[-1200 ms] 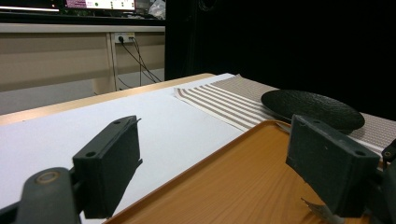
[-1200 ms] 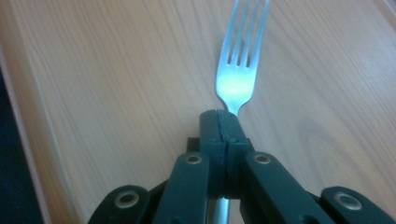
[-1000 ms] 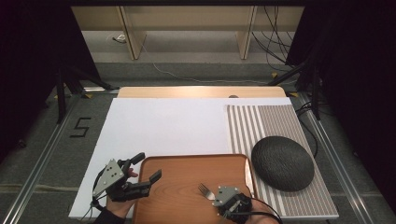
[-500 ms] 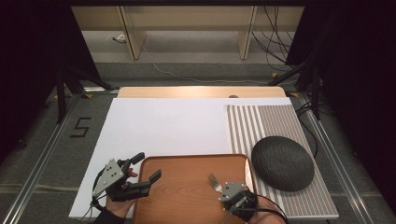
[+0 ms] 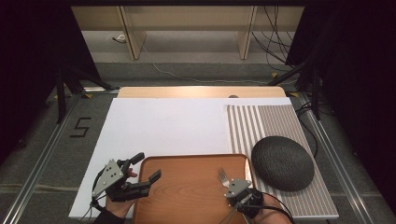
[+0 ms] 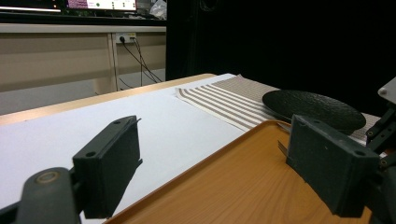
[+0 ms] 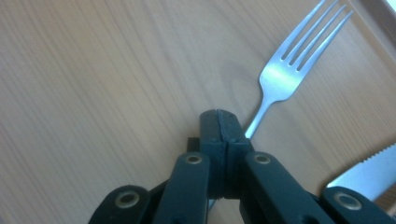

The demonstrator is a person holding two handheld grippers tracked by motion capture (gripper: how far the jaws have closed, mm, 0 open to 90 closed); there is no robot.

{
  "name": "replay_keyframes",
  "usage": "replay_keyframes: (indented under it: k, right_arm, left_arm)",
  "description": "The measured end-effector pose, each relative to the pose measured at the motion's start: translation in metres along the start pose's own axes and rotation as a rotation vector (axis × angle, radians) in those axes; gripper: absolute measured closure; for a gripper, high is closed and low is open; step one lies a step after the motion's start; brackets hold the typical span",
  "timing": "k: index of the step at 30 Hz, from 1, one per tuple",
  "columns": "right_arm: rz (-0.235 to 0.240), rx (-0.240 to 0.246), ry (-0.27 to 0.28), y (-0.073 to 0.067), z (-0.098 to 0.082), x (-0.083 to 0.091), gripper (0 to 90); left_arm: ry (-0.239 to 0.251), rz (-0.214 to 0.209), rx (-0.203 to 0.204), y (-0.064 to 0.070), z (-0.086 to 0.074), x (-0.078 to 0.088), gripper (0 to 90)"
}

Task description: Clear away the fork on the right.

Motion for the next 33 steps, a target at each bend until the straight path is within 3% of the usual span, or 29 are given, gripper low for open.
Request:
replay_keyframes:
  k: [33]
  right_arm:
    - [-0.036, -0.064, -0.055, 0.021, -0.019, 0.014, 90.0]
  left_arm:
    - [0.003, 0.002, -0.005, 0.001, 0.001, 0.001, 17.0]
Point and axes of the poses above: each handheld gripper's, and its own axes: x roughly backward along the jaws, z roughly out of its top, y roughly to its right, the point moved 8 cm from there along -x, roughly forward along the jaws, and after that the axes turned 12 degrees about y, right-handed, at the moved point
